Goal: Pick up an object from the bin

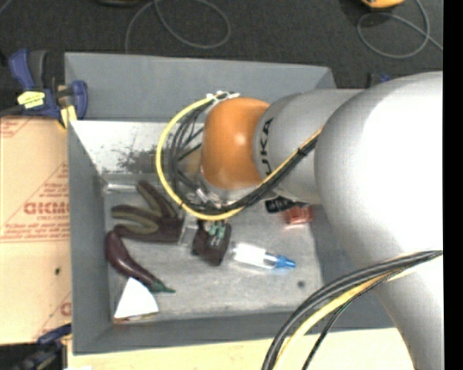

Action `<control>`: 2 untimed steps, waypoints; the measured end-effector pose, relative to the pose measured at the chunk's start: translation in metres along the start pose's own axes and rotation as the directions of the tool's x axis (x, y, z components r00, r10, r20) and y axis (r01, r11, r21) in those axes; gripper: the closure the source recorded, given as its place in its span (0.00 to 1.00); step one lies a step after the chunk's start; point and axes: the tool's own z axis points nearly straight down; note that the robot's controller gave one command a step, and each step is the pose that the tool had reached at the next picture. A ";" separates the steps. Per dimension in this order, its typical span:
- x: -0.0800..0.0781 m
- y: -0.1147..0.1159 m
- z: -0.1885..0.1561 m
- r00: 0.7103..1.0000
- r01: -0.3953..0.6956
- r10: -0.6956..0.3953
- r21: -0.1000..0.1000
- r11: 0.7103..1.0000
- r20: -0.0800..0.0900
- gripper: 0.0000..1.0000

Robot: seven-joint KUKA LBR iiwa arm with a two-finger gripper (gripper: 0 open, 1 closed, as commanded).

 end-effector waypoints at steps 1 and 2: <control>0.000 0.000 0.000 1.000 -0.010 0.010 0.000 1.000 -0.001 1.00; 0.002 -0.001 -0.006 1.000 -0.011 0.011 0.002 1.000 -0.005 1.00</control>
Offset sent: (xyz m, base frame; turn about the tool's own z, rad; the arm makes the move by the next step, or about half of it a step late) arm -0.0002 0.0000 0.0812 0.0000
